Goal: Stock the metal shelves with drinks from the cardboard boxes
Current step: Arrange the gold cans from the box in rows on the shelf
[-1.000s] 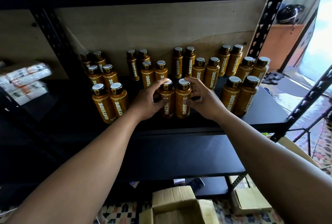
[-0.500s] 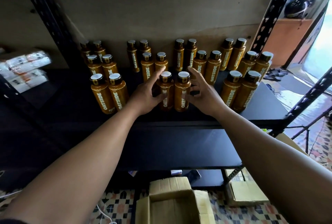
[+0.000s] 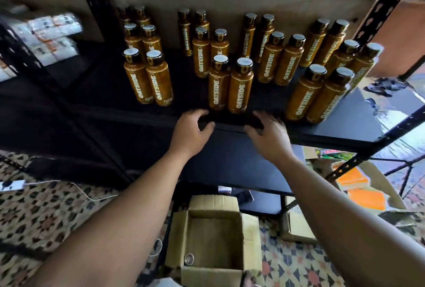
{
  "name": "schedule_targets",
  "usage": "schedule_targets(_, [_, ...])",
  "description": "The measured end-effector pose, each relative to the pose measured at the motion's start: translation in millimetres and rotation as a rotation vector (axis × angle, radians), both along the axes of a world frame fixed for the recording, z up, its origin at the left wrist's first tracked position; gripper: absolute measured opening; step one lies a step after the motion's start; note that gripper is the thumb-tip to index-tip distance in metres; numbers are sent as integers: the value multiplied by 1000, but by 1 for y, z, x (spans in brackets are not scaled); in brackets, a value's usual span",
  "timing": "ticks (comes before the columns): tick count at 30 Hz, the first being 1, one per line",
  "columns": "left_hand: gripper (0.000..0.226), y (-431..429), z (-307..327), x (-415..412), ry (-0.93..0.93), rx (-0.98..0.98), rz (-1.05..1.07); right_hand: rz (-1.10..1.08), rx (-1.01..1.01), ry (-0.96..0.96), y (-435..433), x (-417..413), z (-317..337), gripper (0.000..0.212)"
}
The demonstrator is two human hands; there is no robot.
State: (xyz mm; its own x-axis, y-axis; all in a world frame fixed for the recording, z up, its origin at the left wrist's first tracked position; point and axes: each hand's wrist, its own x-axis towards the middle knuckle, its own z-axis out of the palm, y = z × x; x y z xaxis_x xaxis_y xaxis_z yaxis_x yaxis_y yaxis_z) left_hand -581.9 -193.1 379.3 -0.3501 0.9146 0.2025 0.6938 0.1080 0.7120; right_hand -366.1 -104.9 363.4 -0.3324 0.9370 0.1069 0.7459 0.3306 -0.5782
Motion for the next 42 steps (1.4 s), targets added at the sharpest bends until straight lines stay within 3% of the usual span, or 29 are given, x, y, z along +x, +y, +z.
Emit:
schedule_targets(3, [39,-9,-18,0,129,19,-107,-15,110,-90,-28,-5,-21,62])
schedule_targets(9, [43,-38,-60,-20,238,-40,-343,-192,82,35,-80,-26,-57,64])
schedule_targets(11, [49,-49,-72,-31,140,-212,-416,-277,-80,26,-97,-41,-73,60])
schedule_targets(13, [56,-59,-91,-47,80,-528,-520,-299,-272,-11,-113,-54,-98,59])
schedule_targets(15, [65,-72,-112,-62,103,-823,-613,-183,-522,-75,-128,-57,-124,59])
schedule_targets(17, [69,-89,-137,-73,119,-992,-665,-7,-753,-166,-145,-56,-149,42])
schedule_targets(19, [65,-108,-174,-79,47,-1023,-622,55,-849,-201,-158,-52,-180,36])
schedule_targets(22, [60,-140,-250,-80,-145,-1019,-444,-49,-790,-174,-174,-50,-244,37])
schedule_targets(26, [63,-175,-388,-71,-164,-1109,-354,-77,-919,-171,-203,-50,-375,50])
schedule_targets(30, [74,-178,-529,-54,-78,-1040,-300,37,-987,-273,-230,-46,-522,45])
schedule_targets(34, [72,-165,-637,-46,39,-851,-274,136,-951,-273,-240,-59,-636,58])
schedule_targets(39, [69,-172,-718,-53,222,-616,-300,290,-910,-233,-239,-104,-723,72])
schedule_targets(42, [66,-183,-737,-55,206,-451,-289,366,-869,-288,-238,-118,-753,78])
